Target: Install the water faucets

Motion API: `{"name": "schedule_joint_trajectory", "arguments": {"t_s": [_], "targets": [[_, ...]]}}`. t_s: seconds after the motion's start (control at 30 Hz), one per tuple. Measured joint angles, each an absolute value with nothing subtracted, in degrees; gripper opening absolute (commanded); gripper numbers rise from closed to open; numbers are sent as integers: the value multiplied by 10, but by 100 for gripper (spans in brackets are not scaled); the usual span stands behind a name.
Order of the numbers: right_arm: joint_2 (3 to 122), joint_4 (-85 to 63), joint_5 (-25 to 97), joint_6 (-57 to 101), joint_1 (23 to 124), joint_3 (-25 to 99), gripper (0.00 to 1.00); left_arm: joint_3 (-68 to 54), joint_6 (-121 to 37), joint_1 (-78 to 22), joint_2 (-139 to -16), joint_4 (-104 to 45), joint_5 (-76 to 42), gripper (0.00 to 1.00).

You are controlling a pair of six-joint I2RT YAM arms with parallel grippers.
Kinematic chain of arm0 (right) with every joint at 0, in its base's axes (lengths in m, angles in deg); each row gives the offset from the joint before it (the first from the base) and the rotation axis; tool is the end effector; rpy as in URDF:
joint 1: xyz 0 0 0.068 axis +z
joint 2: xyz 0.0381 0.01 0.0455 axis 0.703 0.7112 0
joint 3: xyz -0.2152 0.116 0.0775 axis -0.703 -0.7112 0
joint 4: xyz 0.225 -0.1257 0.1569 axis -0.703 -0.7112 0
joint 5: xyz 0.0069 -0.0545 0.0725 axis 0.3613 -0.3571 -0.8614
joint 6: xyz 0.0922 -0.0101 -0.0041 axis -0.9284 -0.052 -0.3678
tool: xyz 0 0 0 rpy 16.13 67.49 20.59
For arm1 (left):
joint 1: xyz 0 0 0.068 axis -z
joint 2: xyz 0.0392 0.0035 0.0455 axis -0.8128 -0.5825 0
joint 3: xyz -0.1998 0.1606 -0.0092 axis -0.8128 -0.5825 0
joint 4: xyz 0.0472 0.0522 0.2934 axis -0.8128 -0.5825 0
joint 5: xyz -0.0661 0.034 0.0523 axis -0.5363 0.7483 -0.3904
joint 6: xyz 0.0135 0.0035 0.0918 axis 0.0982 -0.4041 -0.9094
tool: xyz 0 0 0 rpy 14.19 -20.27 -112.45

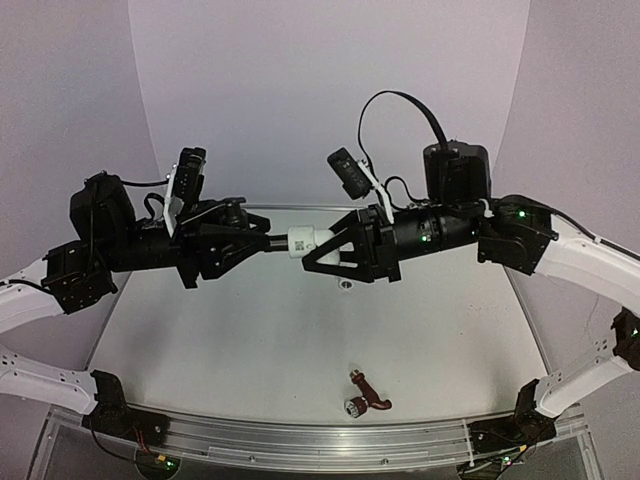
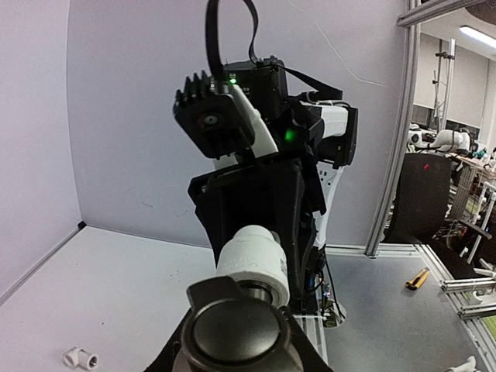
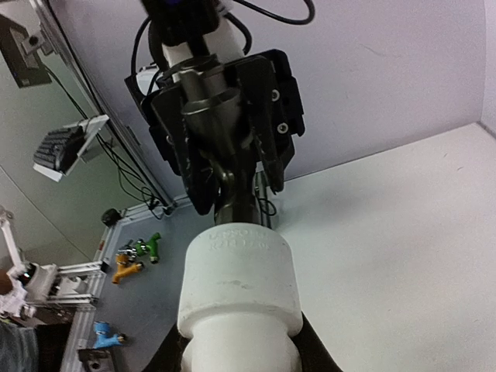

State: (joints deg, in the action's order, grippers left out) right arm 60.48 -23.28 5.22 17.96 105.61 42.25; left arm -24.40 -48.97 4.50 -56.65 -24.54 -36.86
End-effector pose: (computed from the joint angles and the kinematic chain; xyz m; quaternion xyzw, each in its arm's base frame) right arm 0.1460 0.3695 0.4006 -0.4985 0.5711 0.5574 0.3385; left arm 0.1270 -0.2862 0.3941 0.4529 0.4880 -0.5195 0.5356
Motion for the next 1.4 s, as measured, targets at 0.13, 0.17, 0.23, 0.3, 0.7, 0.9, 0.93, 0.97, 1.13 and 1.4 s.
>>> {"name": "schedule_joint_trajectory", "arguments": {"t_s": [0.13,0.17,0.23,0.3,0.7,0.9,0.93,0.97,1.13,1.4], "targets": [[613,-229,16,132,1045,423,0,-242,-511,45,-566,-257,-358,0],[614,-229,13,131,1044,423,1,-242,-513,46,-566,-258,-358,0],[614,-230,11,138,1044,423,7,-242,-513,47,-566,-258,-357,0],[614,-232,10,159,1044,423,4,-242,-513,48,-565,-259,-357,0],[612,-250,52,320,1044,433,59,-242,-507,57,-572,-289,-358,0],[613,-293,75,388,1044,473,62,-242,-507,61,-580,-323,-358,0],[617,-311,78,401,1045,483,64,-242,-508,61,-580,-327,-358,0],[623,-329,81,414,1045,496,67,-242,-508,61,-580,-330,-358,0],[678,-438,80,467,1048,565,74,-242,-520,61,-581,-350,-358,0],[726,-544,52,482,1048,585,73,-242,-554,61,-590,-388,-358,0]]}}
